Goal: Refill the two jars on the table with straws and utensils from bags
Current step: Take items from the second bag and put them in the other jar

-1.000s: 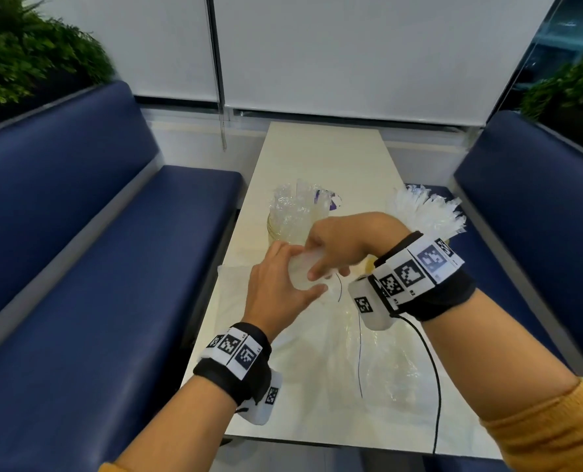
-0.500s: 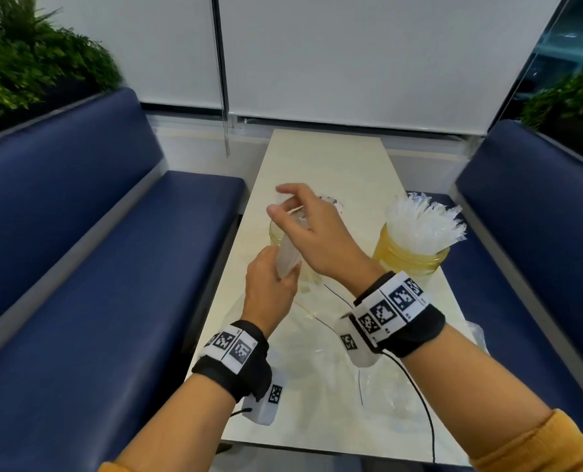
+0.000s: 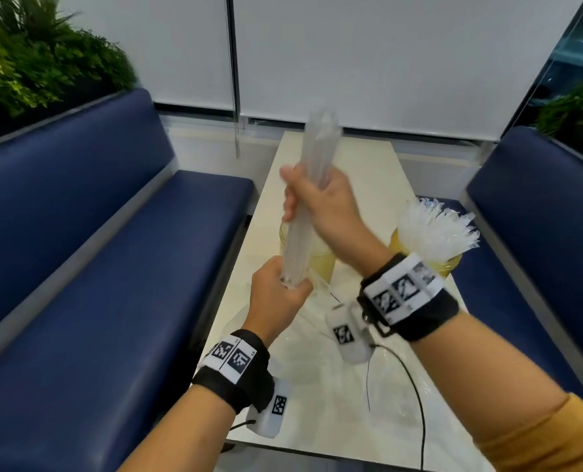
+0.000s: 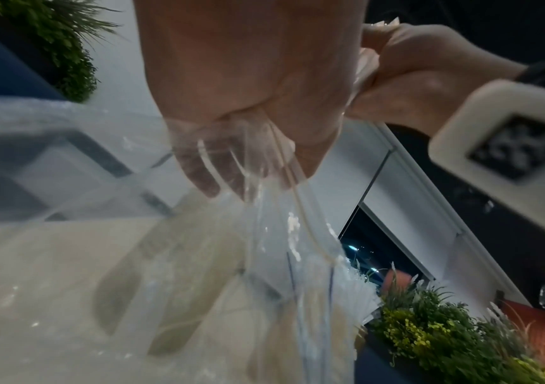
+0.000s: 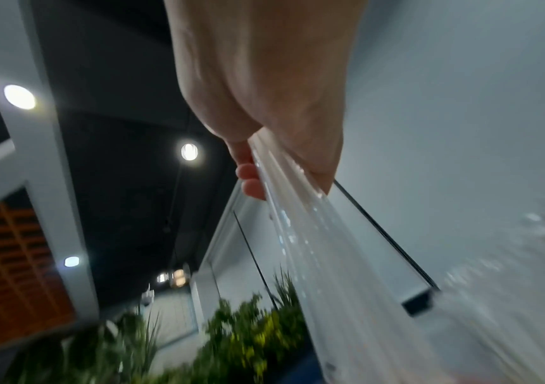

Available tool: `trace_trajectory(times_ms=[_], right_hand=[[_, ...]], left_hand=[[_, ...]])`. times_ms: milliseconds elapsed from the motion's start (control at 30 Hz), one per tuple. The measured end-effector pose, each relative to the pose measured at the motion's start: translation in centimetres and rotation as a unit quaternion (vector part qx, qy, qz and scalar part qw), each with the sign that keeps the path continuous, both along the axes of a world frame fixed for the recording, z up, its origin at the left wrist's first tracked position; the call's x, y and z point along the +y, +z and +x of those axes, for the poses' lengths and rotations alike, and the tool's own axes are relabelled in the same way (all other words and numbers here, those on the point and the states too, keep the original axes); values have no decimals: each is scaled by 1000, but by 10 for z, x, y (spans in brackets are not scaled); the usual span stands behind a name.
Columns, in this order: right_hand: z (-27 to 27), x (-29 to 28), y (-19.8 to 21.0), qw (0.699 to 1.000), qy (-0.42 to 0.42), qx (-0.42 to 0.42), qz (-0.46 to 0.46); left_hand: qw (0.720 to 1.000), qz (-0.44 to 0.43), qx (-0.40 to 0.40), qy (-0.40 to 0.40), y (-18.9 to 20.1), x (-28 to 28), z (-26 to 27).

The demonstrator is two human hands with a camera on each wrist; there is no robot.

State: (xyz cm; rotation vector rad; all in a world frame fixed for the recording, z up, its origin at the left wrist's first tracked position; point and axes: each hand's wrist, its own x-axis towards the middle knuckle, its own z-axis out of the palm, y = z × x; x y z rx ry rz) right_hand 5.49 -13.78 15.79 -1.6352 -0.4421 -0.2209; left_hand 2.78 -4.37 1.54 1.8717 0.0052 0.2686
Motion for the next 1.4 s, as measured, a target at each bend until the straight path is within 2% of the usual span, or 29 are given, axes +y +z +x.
trace_trajectory(times_ms=[133,233,333,467,600,733,833,933,1067,1133,1267,1333,1400], right_hand=[[39,-19,62,993,-27,-62,93],[76,-29,77,982,-82,-126,111],[108,-29,54,986,-110,-117,50],[135,-28,1,993,-104,-48,-12],[148,-30,-52,993,-107,24,-45],[151,-36,-97,982,-149,97,-57],[152,-35,-96,978,-163,124,-39],[153,-36,-88,983,-146,112,-7],[151,-42,-94,982,-151,116,-13],[151,-44,-92,983,-160,83,-14],[155,-46,-67,977,-193,-82,-40],[157,-46,-48,971,-198,-130,-39],[161,-46,-35,958,-206,-174,-102]], left_hand=[[1000,-2,-5,-4,-3,6,-5],[1000,7,-8,-4,-2,13,-7],[1000,7,-4,-1,0,21,-7],[1000,1,-10,6,3,29,-5],[1000,-4,-16,7,4,31,-2],[1000,-15,-25,-4,5,30,0],[999,-26,-27,-14,7,28,2],[999,-30,-27,-22,8,25,3],[999,-35,-26,-26,8,23,3],[999,-35,-26,-26,7,23,4],[999,-31,-17,-28,5,23,5],[999,-26,-13,-30,5,23,6],[999,-29,-12,-31,6,22,6]])
